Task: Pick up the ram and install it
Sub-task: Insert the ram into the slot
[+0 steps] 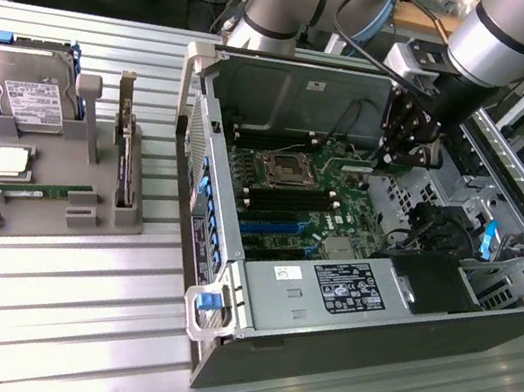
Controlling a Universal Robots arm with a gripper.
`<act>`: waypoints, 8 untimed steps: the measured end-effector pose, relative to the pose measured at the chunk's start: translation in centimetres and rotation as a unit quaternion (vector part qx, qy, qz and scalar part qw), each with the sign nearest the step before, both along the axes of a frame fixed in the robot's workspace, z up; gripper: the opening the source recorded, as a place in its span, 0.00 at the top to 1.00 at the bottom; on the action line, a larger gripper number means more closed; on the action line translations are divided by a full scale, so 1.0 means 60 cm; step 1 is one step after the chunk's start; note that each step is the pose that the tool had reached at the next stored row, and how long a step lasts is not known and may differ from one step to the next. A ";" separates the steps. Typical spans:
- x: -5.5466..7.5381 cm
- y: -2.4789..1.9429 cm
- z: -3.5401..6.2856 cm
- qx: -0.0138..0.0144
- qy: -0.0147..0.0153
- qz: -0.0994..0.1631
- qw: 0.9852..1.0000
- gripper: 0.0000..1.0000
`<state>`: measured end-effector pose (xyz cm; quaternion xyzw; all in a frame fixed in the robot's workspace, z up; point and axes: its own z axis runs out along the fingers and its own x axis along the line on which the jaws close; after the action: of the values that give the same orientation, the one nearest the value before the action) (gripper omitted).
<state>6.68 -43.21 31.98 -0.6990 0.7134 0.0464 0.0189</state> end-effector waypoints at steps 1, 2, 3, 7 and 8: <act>0.000 0.0000 -0.001 0.000 0.000 0.000 1.000 0.88; 0.000 0.0000 -0.003 0.000 0.000 0.000 1.000 0.88; 0.000 0.0000 -0.004 0.000 0.000 0.000 1.000 0.88; 0.000 0.0000 -0.010 0.000 0.000 0.000 1.000 0.88; 0.000 0.0000 -0.011 0.000 0.000 0.000 1.000 0.88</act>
<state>6.68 -43.21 31.29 -0.6990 0.7134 0.0464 0.0189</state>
